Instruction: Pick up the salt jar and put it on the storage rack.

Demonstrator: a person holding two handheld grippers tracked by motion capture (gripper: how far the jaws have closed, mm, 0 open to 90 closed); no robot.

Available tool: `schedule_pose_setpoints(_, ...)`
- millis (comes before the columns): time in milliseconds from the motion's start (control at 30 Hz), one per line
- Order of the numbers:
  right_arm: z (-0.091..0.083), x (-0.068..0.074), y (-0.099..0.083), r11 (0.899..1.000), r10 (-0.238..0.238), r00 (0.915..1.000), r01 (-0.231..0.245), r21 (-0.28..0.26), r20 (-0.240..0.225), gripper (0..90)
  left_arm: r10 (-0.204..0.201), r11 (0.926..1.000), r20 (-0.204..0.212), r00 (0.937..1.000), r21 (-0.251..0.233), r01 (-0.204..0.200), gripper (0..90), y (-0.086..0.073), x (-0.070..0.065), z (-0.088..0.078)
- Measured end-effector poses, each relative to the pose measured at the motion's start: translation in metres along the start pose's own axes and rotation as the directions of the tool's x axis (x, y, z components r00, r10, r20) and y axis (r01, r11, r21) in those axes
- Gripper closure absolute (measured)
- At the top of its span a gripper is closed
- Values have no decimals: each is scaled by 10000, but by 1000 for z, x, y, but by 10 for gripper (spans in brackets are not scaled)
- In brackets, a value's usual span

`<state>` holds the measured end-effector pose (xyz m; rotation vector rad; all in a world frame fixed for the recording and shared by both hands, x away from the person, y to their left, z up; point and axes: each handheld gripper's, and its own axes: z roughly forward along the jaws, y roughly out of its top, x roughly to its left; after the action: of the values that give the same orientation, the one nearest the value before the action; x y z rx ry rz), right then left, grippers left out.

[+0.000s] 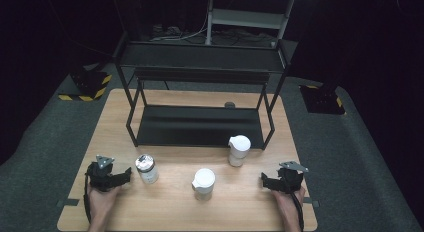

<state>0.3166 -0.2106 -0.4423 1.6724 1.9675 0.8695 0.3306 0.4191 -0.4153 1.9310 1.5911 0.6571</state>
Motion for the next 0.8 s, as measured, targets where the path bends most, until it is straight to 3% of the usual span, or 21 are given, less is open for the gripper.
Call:
schedule_pose_setpoints(167, -2, -1, -3, 9999, 29, 10000, -29, -156, 18, 3, -58, 10000, 100, 9999, -11, 58, 93, 0, 2, 0)
schedule_pose_setpoints(300, -3, -6, -4, 9993, 339, 9994, -341, -128, -107, 3, -143, 9999, 194, 9997, -27, 143, 74, 1, 4, 1)
schedule_pose_setpoints(500, -3, -7, -4, 9997, 223, 9997, -224, -123, -123, 11, -276, 9996, 411, 9988, 21, 275, 58, 2, 7, 1)
schedule_pose_setpoints(800, -2, -5, -2, 10000, 32, 9999, -33, -42, -148, 25, -88, 9998, 694, 9976, 158, 78, 25, 4, 10, -8)
